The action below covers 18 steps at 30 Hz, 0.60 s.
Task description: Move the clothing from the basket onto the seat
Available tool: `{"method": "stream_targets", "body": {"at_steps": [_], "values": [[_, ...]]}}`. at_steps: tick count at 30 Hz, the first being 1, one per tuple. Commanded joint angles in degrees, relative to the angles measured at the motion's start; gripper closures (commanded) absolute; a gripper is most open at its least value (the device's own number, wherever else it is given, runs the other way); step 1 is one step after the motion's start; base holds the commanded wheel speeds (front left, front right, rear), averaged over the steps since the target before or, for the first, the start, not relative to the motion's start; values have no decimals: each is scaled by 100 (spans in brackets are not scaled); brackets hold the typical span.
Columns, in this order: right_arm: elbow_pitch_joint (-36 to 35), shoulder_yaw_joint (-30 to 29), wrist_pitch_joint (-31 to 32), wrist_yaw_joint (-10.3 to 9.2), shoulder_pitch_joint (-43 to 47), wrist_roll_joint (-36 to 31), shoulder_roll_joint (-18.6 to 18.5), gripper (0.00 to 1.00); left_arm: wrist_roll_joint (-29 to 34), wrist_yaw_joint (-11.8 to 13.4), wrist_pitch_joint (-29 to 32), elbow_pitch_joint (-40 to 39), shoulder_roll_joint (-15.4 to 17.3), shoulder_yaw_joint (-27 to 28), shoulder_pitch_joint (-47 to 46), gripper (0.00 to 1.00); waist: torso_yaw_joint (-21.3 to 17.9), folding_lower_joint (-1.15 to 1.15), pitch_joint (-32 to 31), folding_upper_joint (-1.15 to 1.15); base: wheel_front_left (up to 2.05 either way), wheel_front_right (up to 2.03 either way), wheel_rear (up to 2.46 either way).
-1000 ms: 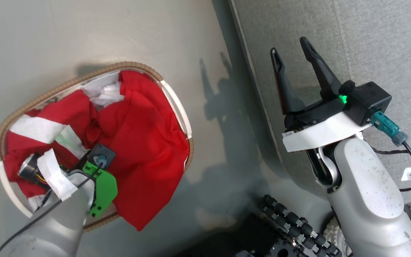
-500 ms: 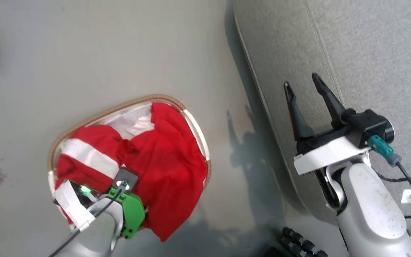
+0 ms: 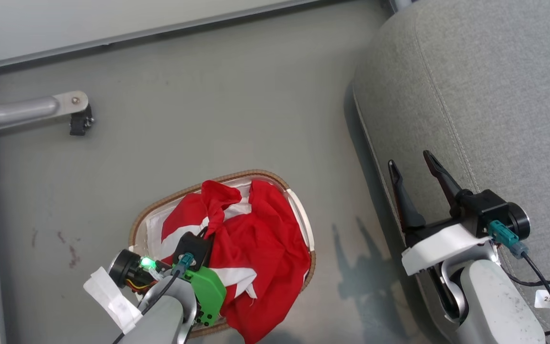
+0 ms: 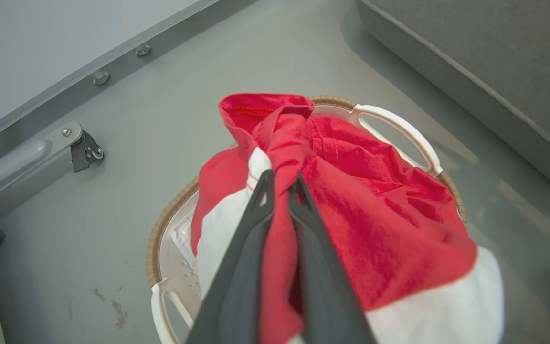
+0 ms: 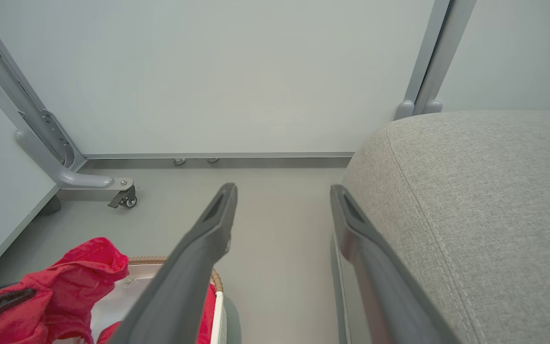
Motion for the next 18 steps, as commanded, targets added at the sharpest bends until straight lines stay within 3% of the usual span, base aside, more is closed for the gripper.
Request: {"method": "stream_targets", "body": {"at_steps": [1, 18], "values": [[37, -7, -14, -4, 129, -68, -25, 0, -30, 20, -3, -134, -11, 49, 159, 100, 387, 0, -520, 0, 0, 0, 0], [165, 99, -13, -4, 680, -150, -25, 0, -343, 48, -4, -2128, -117, 874, 419, 100, 577, 0, -1277, 0, 0, 0, 0]]}}
